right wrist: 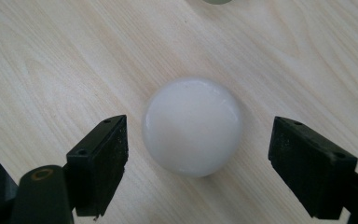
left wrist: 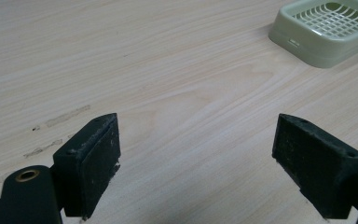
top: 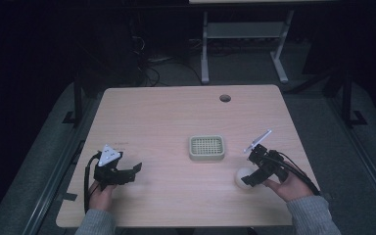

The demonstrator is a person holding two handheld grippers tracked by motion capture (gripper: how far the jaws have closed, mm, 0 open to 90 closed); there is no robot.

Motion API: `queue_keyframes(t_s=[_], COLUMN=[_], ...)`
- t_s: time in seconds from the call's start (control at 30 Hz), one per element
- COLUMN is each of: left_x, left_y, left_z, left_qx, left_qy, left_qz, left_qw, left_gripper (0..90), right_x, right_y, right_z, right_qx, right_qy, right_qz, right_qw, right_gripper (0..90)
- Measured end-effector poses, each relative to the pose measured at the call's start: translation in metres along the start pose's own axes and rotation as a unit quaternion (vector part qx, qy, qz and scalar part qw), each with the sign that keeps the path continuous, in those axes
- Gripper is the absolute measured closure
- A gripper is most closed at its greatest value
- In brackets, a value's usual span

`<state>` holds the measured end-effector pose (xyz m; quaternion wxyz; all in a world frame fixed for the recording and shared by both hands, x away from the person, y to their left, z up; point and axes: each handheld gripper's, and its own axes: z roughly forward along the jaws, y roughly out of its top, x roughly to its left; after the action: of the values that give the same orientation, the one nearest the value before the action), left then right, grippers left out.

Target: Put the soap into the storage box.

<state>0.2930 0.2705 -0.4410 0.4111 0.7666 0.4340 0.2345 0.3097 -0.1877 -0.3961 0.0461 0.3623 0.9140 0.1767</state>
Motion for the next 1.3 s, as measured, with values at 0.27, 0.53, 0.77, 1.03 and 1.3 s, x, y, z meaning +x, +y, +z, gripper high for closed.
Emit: queue_keyframes(t_s=[0.27, 0.53, 0.77, 1.03, 1.3], left_x=[0.000, 0.001, 0.001, 0.001, 0.001], left_y=[0.000, 0.000, 0.000, 0.000, 0.000], left_z=[0.000, 0.000, 0.000, 0.000, -0.001], left_qx=[0.001, 0.000, -0.001, 0.000, -0.001], left_qy=[0.001, 0.001, 0.000, 0.000, 0.000], left_qz=[0.000, -0.002, -0.002, -0.001, -0.003], left_qw=[1.0000, 1.0000, 1.0000, 1.0000, 1.0000], left_gripper=[14.9, 14.8, 14.8, 14.8, 14.8], right_x=[0.001, 0.002, 0.003, 0.003, 0.005], right_y=[0.006, 0.009, 0.011, 0.012, 0.013], right_z=[0.012, 0.024, 0.036, 0.044, 0.050], right_qx=[0.023, 0.037, 0.059, 0.073, 0.085], right_qy=[0.004, 0.006, 0.002, -0.002, -0.005], right_qz=[-0.008, -0.008, -0.012, -0.018, -0.022], right_qw=[0.9997, 0.9993, 0.9982, 0.9971, 0.9962], right_gripper=[18.3, 18.4, 18.4, 18.5, 18.7])
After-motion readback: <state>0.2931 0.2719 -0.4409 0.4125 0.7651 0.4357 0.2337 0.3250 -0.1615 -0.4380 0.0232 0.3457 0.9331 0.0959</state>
